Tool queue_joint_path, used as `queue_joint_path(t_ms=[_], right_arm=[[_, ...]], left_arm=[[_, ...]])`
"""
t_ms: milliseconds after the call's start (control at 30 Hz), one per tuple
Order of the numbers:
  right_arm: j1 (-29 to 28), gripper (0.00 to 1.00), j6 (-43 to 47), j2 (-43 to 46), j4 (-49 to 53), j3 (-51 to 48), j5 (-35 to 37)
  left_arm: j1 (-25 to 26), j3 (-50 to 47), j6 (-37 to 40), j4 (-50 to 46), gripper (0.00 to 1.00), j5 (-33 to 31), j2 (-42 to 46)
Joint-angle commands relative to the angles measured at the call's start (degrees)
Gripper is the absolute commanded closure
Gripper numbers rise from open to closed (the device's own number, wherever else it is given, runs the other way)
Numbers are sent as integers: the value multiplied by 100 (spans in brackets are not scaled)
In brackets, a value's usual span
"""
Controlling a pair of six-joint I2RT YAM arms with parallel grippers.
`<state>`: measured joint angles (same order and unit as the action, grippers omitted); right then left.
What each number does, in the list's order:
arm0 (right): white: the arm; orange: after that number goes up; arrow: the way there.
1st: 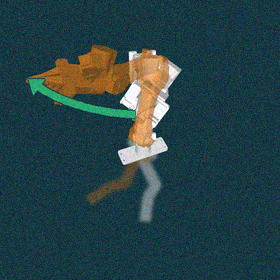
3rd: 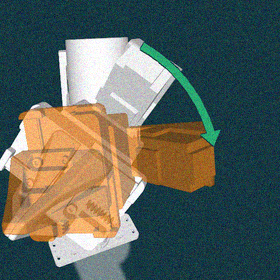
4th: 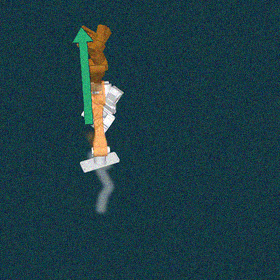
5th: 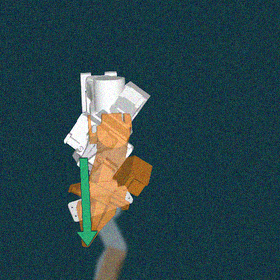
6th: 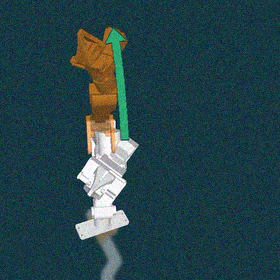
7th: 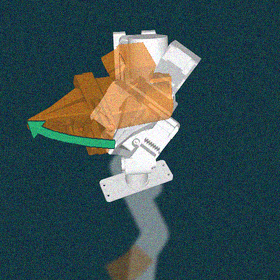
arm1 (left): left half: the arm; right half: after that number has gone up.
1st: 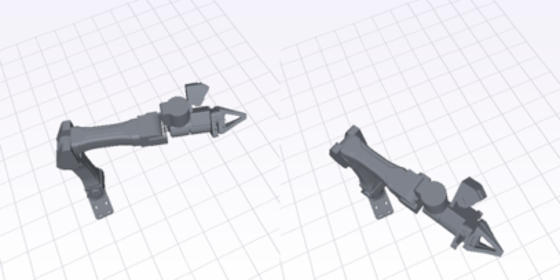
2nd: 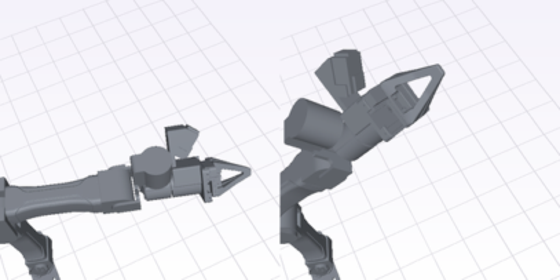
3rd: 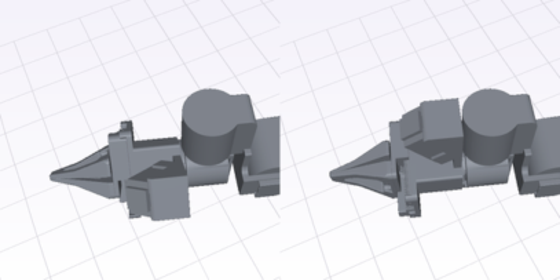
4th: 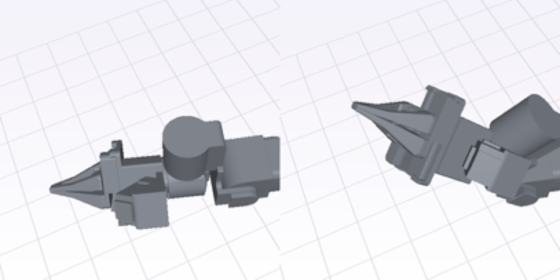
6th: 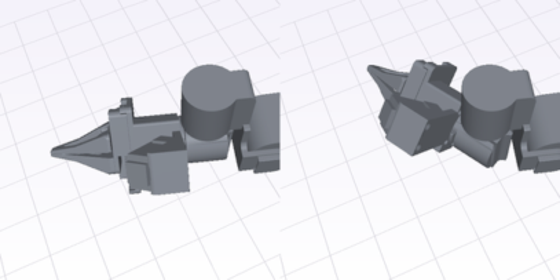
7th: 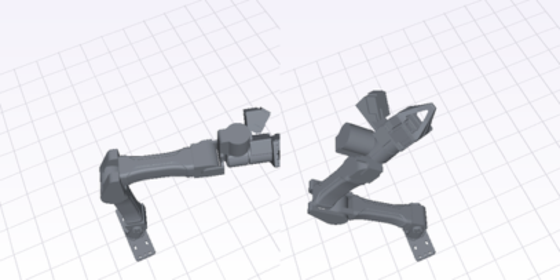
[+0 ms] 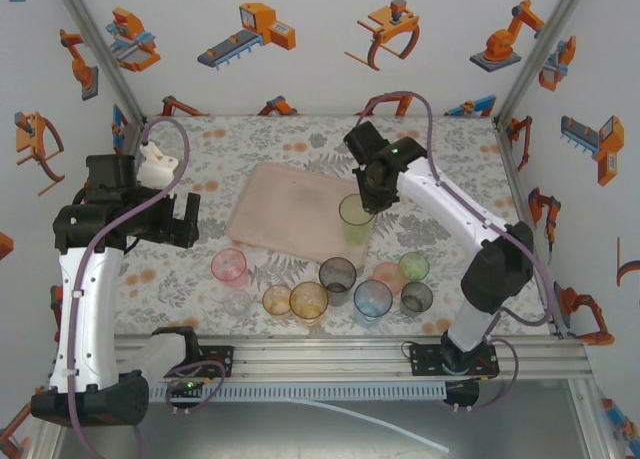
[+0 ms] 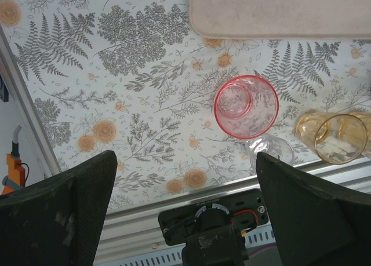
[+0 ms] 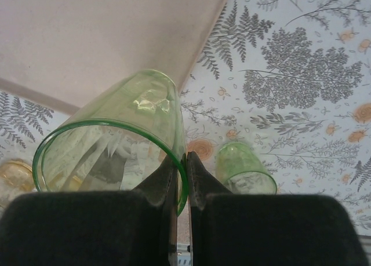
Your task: Place the glasses into the tray
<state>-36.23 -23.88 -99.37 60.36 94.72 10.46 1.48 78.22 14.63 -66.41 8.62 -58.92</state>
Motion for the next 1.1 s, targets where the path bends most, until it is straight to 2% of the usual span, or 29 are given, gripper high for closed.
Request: queue_joint_path(t_ms=[0, 567, 967, 1067], right_arm=[[-122, 100, -304, -95, -227, -1, 202], [-289, 100, -757, 171, -708, -997, 229], [-288, 100, -801, 184, -737, -1122, 248], [-288, 96, -804, 176, -741, -1118, 281]], left_arm=[[15, 115, -105, 48, 3, 130, 13], [19, 1, -109, 49, 3, 191, 64], [15, -64, -110, 49, 3, 180, 125], [19, -56, -108, 43, 3, 170, 132]])
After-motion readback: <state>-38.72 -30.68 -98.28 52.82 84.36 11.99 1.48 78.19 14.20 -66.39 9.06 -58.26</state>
